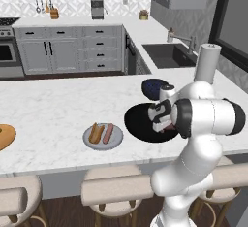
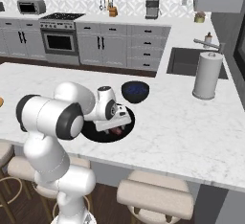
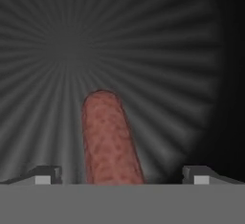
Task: Place one bun and one sausage from the bowl on each plate.
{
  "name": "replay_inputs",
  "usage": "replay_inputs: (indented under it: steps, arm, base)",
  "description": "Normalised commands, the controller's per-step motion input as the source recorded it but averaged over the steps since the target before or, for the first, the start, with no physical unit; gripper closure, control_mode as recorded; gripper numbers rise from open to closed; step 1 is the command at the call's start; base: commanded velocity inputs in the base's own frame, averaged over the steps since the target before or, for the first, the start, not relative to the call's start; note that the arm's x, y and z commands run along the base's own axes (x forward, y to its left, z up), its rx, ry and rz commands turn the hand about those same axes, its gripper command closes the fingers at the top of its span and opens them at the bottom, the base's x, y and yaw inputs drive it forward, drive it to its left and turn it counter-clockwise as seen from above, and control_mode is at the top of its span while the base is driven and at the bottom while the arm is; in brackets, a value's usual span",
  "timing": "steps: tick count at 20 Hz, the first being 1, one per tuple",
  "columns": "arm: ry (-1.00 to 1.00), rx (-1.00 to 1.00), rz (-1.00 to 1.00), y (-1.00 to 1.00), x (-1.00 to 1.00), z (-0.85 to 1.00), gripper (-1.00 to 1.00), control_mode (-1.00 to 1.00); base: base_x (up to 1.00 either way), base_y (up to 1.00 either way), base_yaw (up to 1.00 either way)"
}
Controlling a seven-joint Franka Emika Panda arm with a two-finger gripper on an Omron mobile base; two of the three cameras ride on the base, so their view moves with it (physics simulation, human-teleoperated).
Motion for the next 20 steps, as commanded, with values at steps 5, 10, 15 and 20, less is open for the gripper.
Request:
replay_inputs:
  steps: [5,10,15,20]
  arm:
    - [-0.01,-0.02,0.06,0.00,0.00,-0.14,1.00,-1.00]
    - [-0.08,0.00,0.00,0.00,-0.06,0.08,1.00,-1.00]
    - [-0.20,0.02,-0.01,0.16,-0.61,0.88,1.00,-1.00]
    - [-0.15,0.08,-0.11,0.46,-0.80,1.00,1.00,-1.00]
  base:
    - [0.00,0.00,0.00]
    - [0.00,0.00,0.00]
    - [0.00,0.00,0.00]
    - [0.00,0.00,0.00]
